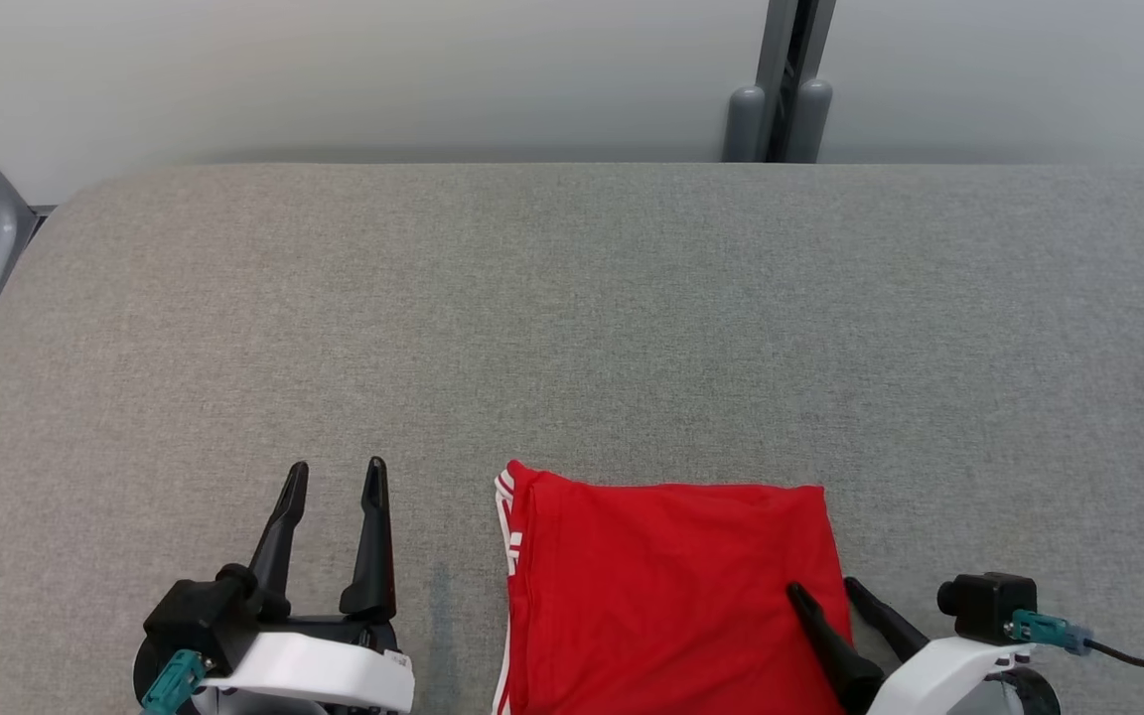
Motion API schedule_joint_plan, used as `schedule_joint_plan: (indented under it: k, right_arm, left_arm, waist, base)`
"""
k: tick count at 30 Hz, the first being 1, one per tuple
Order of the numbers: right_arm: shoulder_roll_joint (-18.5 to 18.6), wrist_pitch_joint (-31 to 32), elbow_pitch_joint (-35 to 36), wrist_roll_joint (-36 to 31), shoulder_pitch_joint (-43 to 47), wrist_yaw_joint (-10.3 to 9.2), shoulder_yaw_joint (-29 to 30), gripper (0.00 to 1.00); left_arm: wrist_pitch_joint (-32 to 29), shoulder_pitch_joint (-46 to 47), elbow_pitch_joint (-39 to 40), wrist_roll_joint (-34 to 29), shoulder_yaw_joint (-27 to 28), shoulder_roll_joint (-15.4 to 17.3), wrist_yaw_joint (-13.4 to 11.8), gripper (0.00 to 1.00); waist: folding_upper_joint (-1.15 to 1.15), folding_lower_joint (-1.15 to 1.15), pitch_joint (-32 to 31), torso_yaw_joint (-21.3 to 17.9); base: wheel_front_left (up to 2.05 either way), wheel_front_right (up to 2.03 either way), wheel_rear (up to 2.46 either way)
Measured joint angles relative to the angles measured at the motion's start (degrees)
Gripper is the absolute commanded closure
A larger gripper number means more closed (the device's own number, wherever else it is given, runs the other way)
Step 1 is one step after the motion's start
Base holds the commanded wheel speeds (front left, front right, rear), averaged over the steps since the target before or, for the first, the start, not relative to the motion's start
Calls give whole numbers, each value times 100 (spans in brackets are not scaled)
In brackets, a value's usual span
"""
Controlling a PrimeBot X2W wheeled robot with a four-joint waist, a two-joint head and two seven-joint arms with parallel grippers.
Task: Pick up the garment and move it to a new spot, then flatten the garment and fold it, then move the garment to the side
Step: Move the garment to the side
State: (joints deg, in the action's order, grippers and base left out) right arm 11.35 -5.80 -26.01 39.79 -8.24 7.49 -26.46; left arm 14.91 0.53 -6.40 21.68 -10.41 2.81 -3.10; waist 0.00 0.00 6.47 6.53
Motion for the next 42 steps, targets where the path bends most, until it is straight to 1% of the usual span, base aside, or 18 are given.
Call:
schedule_joint_plan:
  k: [9,10,11,14,17,20,25,31,37,42]
  right_arm:
    - [-46,253,-380,626,-231,0,-346,0]
    - [-45,268,-431,684,-292,0,-436,52]
    - [-34,265,-452,686,-320,0,-494,100]
    - [0,153,-559,597,-418,0,-655,100]
    - [121,19,-659,396,-558,1,-812,100]
    - [314,-125,-757,37,-745,2,-1015,100]
    - [748,-248,-788,-550,-1176,2,-1341,100]
    - [1606,-213,-564,-1091,-1864,2,-1679,100]
    - [2569,-178,-207,-1456,-2653,2,-1895,100]
    - [3357,-335,57,-1607,-3267,2,-1788,100]
  left_arm:
    - [1,-1,-4,0,8,0,-5,0]
    - [1,-1,-2,0,9,0,-5,0]
    - [1,-1,0,1,8,0,-7,0]
    - [1,-1,15,0,-8,1,-8,0]
    - [0,1,41,-53,-43,0,-7,0]
    - [0,21,92,-96,-64,1,-8,0]
    - [1,151,233,-96,-145,2,-33,0]
    - [1,454,332,-200,-392,-1,-30,0]
    - [5,1018,349,-383,-804,-1,51,0]
    - [5,1624,286,-471,-1110,-5,56,0]
  waist:
    - [0,0,-40,118]
    - [0,0,-46,124]
    - [0,0,-46,124]
    - [0,0,-45,113]
    - [0,0,-39,77]
    - [0,0,-17,4]
    - [0,0,92,-198]
    - [0,0,373,-501]
    - [0,0,866,-802]
    - [0,0,1431,-1010]
  base:
    - [0,0,0]
    - [0,0,0]
    - [0,0,0]
    - [0,0,0]
    - [0,0,0]
    - [0,0,0]
    - [0,0,0]
    - [0,0,0]
    - [0,0,0]
    - [0,0,0]
